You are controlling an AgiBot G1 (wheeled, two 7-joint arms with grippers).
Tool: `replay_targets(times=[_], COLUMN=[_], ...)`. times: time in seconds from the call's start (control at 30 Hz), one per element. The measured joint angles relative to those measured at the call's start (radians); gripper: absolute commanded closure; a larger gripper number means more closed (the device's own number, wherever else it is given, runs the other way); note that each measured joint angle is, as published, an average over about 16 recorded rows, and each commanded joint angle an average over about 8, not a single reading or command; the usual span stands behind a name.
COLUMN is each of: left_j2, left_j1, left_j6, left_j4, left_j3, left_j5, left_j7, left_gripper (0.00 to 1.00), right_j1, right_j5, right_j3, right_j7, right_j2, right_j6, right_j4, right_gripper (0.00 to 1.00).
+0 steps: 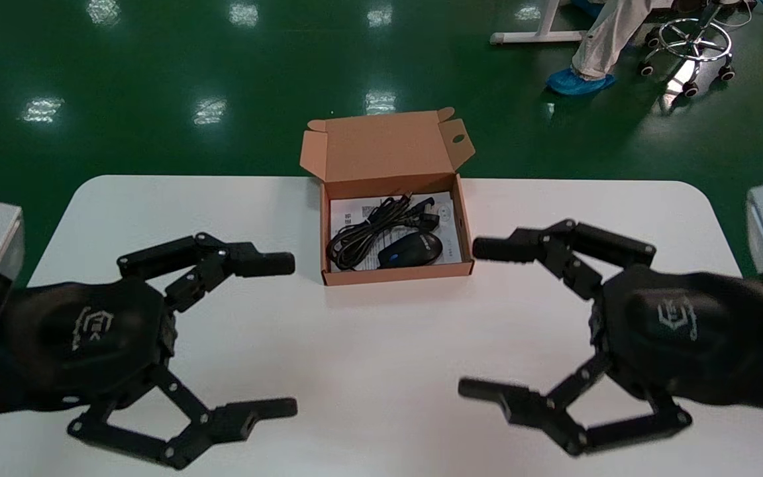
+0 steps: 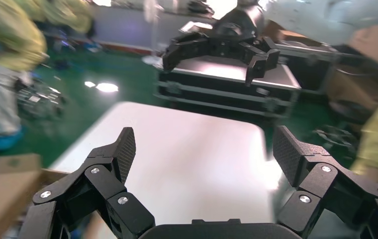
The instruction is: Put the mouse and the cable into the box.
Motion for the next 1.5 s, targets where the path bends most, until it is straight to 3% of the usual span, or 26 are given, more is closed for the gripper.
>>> replay_targets(times=[0.4, 1.5], left_j2=[-0.031, -0.023], left_j1=[0.012, 0.009], left_j6=[0.015, 0.010], left_j4=[-0.057, -0.037], left_j3=[0.008, 0.005], left_j5=[-0.007, -0.005], left_j7=[-0.056, -0.046], left_gripper=[0.00, 0.00], right_j1=[-0.037, -0.024], right_j5=[0.014, 0.009], right_j3=[-0.007, -0.005], right_j7=[0.061, 0.046], right_j2=[0.048, 0.031], right_j6=[-0.026, -0.016], right_j4=[0.104, 0.067], right_gripper=[0.00, 0.00])
